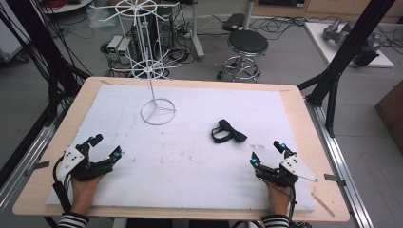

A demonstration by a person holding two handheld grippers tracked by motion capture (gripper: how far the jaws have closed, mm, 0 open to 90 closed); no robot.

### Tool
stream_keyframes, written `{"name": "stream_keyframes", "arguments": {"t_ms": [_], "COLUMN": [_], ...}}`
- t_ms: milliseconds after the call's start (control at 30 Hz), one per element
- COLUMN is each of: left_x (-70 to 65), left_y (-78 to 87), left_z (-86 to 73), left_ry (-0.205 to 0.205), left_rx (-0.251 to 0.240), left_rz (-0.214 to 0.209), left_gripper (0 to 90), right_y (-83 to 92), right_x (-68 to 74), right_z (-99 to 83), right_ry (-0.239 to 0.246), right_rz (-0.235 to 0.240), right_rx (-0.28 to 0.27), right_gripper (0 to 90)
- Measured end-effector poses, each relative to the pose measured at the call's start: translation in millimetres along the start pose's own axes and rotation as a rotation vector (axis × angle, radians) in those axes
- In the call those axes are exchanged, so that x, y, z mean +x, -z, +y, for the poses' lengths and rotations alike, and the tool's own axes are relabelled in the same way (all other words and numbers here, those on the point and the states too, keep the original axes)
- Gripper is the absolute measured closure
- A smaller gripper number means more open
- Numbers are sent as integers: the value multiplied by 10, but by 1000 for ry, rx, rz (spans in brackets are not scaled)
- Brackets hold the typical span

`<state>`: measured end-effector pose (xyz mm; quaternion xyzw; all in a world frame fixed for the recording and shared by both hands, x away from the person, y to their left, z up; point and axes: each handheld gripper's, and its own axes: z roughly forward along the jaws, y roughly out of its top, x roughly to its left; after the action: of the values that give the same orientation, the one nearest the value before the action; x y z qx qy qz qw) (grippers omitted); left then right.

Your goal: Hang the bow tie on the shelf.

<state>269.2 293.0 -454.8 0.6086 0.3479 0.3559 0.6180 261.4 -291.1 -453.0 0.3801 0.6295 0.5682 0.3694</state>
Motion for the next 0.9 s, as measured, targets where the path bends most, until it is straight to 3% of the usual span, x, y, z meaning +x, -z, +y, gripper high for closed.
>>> {"name": "stream_keyframes", "arguments": {"t_ms": [900], "left_x": [-13], "left_y": [-6], "left_z": [3], "left_ry": [-13], "left_rx": [8], "left_rz": [5], "left_gripper": [162], "right_y": [-20], "right_x": [4], "right_z": [9], "right_ry": [4], "right_rz": [-20], "right_rx": [19], "right_gripper": [90]}}
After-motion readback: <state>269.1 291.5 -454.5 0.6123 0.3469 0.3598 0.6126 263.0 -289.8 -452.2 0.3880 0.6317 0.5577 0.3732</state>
